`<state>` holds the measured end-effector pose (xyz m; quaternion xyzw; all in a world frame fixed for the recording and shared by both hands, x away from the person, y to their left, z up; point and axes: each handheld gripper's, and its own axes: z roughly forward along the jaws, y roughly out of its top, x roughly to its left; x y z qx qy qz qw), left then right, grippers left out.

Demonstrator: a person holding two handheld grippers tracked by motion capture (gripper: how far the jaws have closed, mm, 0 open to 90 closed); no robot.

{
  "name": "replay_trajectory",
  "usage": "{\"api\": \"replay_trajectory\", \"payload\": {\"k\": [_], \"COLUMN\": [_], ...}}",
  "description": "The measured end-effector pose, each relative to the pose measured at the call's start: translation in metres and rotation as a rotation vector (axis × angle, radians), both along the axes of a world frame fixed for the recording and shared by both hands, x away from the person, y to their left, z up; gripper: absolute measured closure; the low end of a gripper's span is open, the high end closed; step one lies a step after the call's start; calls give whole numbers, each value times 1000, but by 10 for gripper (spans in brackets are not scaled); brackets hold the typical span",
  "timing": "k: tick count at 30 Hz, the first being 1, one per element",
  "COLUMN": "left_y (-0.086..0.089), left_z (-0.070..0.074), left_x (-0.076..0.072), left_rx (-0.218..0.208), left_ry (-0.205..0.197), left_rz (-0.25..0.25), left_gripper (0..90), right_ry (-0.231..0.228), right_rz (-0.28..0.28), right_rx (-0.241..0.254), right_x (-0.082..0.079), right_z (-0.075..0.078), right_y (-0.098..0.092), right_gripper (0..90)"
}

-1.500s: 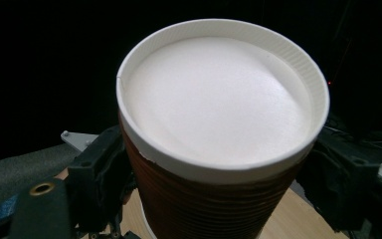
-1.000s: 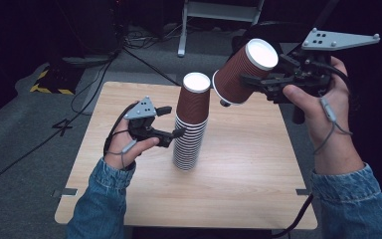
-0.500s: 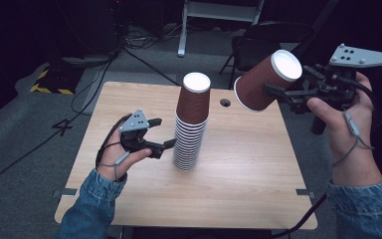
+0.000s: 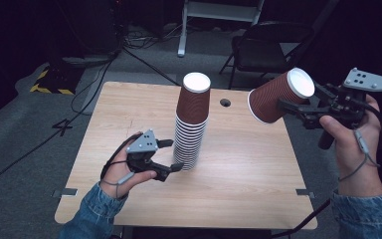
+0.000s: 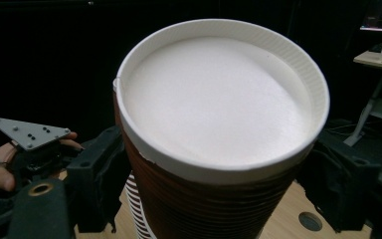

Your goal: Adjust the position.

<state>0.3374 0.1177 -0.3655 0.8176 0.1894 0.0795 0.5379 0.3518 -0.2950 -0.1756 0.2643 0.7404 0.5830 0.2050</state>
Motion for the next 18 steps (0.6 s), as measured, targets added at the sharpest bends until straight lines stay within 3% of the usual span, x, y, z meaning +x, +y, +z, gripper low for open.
{"api": "replay_trajectory", "payload": {"k": [5,11,14,18], "left_y": [-19,-30,-34,-42], "left_z": [-8,-20,-24,-36], "left_x": [-1,1,3,5], "left_rx": [8,18,15,27], "left_ry": [-5,-8,-8,-5], "left_rz": [-43,-32,-23,-24], "left_gripper": [205,195,186,186], "right_ry": [6,-8,1,29], "right_rz": [-4,1,4,-7], "right_rx": [-2,34,46,54], "right_x": [0,-5,-5,-4], "right_z": [-22,-49,-59,-85], "right_y": [-9,-21,-25,-30], "right_gripper": [200,200,200,200]}}
